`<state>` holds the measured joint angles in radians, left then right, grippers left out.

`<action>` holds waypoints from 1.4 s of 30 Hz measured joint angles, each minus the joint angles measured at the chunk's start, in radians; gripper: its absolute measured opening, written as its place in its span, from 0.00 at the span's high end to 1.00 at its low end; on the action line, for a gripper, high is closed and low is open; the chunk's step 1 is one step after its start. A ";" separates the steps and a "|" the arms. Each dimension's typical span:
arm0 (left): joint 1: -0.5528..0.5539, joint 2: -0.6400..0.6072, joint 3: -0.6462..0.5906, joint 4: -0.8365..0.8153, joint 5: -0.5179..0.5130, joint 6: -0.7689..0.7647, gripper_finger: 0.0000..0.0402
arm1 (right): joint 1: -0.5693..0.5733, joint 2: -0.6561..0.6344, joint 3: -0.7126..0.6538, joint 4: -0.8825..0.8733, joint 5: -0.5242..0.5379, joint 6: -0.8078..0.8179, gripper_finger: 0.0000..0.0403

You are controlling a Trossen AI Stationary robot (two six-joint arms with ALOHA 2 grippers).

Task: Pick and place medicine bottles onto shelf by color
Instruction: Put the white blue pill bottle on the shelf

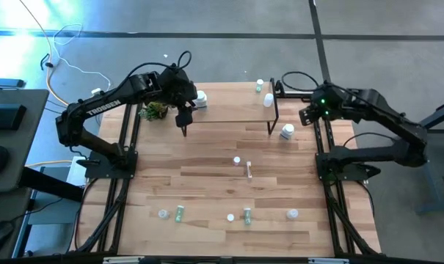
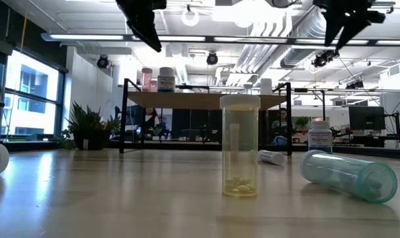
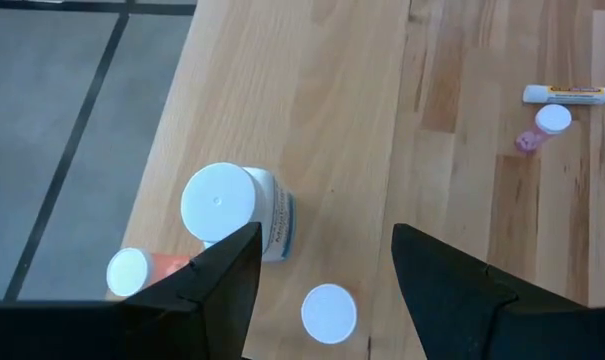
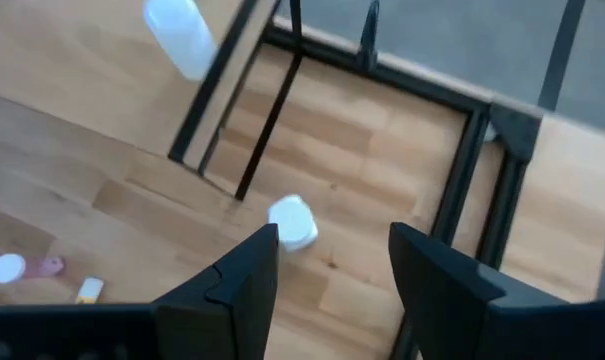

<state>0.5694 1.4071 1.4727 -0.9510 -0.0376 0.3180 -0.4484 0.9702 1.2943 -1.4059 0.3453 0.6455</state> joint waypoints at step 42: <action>-0.001 0.000 0.000 -0.003 0.000 -0.054 0.46 | -0.044 0.000 -0.564 0.559 -0.117 -0.526 0.35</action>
<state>0.5682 1.4075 1.4723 -0.9535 -0.0372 0.2642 -0.4926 0.9698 0.7300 -0.8465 0.2281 0.1198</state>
